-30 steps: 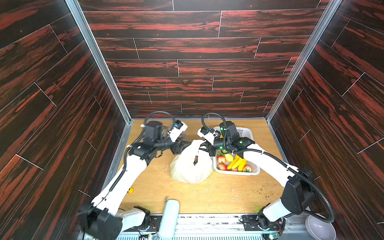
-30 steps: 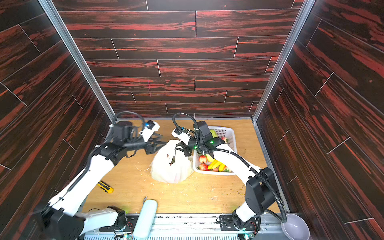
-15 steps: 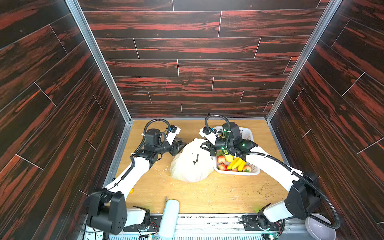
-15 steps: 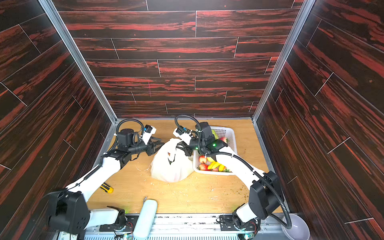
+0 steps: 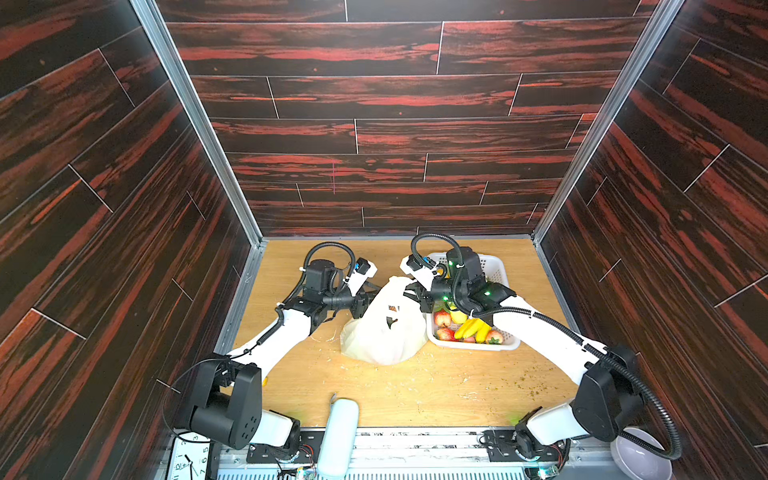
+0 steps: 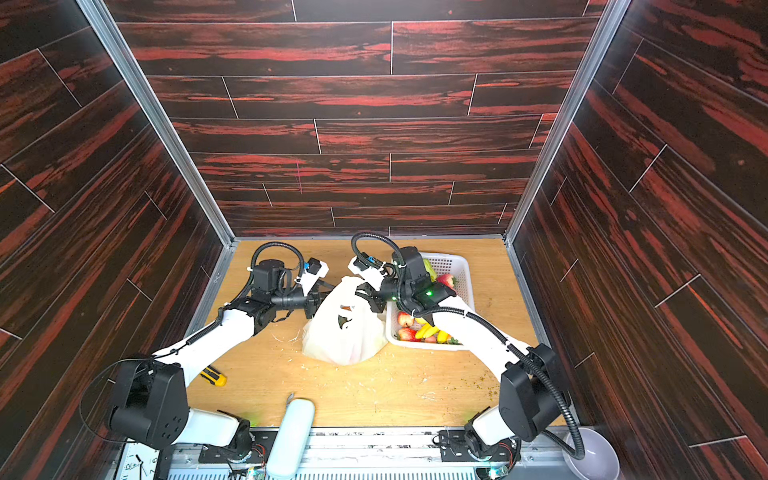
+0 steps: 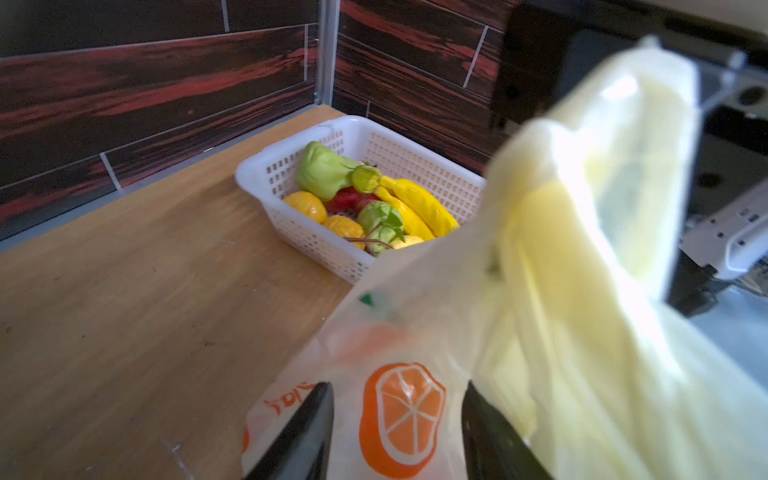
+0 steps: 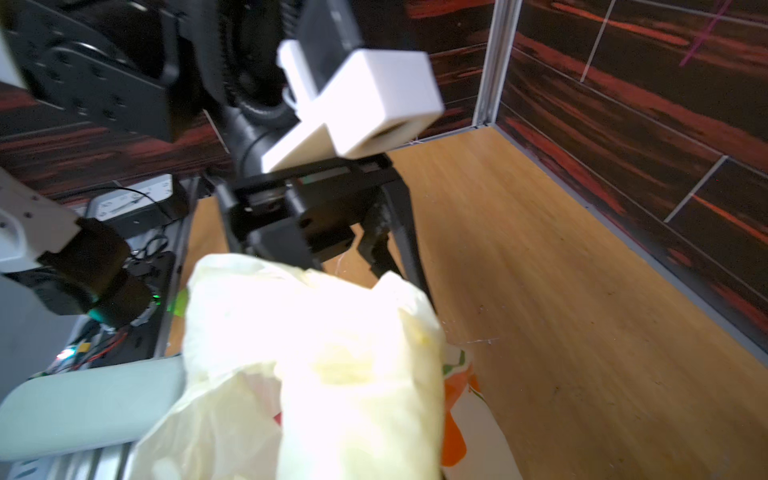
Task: Place the fake fruits into the plastic bag and tie a complex knot
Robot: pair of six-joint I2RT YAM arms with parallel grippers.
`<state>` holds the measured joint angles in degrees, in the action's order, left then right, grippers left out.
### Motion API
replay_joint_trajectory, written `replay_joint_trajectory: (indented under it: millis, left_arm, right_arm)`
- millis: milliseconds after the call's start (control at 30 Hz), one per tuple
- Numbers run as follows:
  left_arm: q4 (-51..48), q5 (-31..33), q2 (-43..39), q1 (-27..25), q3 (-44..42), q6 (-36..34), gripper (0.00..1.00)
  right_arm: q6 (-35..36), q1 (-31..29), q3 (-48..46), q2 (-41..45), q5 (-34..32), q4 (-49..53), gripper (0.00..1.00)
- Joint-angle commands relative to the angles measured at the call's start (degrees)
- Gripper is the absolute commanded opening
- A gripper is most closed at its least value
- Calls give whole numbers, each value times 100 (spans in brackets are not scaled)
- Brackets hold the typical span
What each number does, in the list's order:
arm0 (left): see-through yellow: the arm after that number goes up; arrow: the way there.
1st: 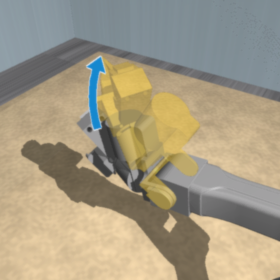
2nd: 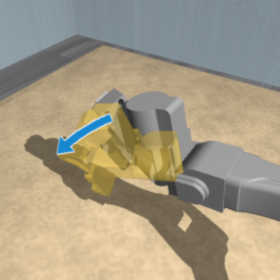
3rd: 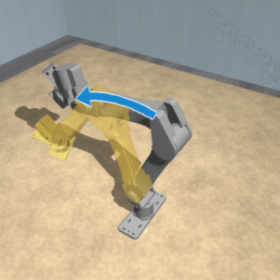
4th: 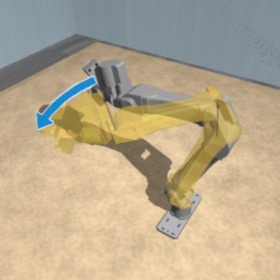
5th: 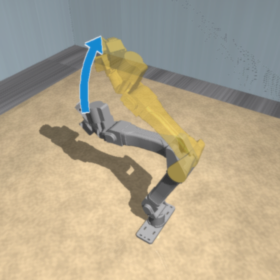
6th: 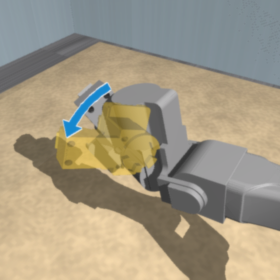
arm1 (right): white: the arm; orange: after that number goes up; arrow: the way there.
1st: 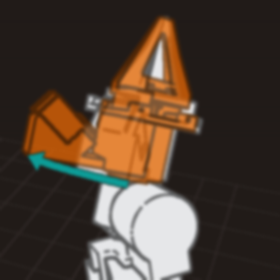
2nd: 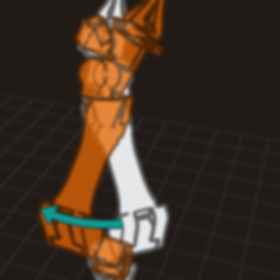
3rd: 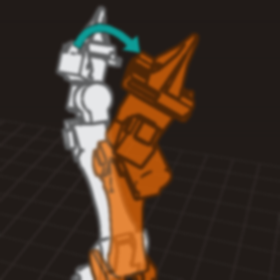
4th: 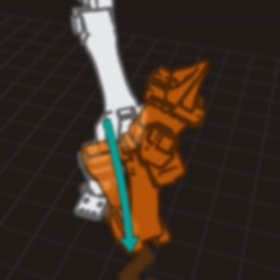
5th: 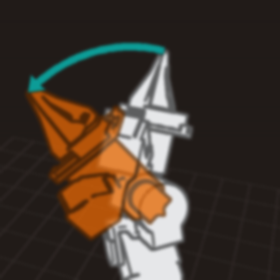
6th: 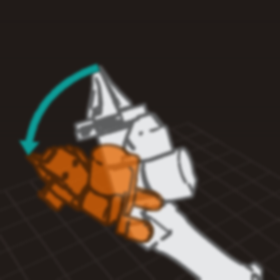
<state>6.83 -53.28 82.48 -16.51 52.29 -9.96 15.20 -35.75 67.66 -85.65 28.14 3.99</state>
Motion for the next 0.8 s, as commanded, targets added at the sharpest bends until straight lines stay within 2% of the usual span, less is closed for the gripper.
replay_joint_trajectory:
  millis: [0,167,500,767]
  left_arm:
    - [-375,-297,20,-36,167,-353,55]
    - [-446,-365,79,-84,247,-376,57]
    - [-231,-472,221,-200,374,-202,61]
    - [73,-629,305,-281,378,11,64]
  right_arm:
    - [88,-36,-121,325,-320,-195,0]
    - [176,-35,-169,338,-445,-232,0]
    - [111,-38,-285,316,28,-386,0]
    - [41,-38,-374,294,93,-551,0]
